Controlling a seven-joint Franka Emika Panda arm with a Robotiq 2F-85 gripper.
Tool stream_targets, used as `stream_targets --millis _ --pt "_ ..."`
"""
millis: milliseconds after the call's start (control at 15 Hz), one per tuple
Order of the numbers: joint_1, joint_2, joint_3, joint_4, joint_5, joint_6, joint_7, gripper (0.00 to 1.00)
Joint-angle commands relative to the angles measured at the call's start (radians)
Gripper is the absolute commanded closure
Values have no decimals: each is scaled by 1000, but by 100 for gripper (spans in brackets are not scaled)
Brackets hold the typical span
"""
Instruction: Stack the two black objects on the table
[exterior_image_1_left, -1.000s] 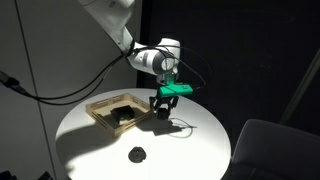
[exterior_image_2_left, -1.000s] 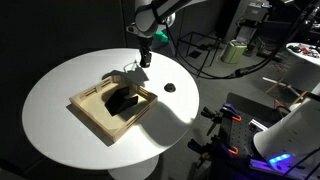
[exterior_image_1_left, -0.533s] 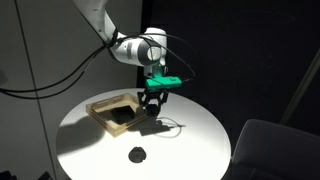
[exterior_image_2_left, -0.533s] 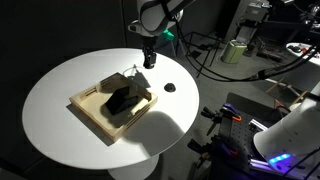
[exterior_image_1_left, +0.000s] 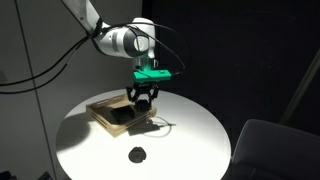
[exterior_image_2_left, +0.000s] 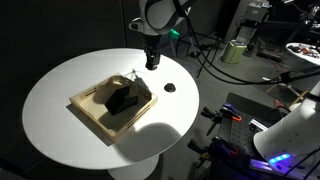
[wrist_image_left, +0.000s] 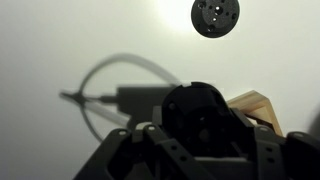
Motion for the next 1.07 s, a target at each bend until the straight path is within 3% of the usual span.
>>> stream_targets --millis 0,600,1000 --pt "12 -58 12 -56 -15 24 -8 58" --pt "-7 -201 -32 -271 -8 69 7 58" --pt "-54 -214 -54 -345 117 164 -31 58"
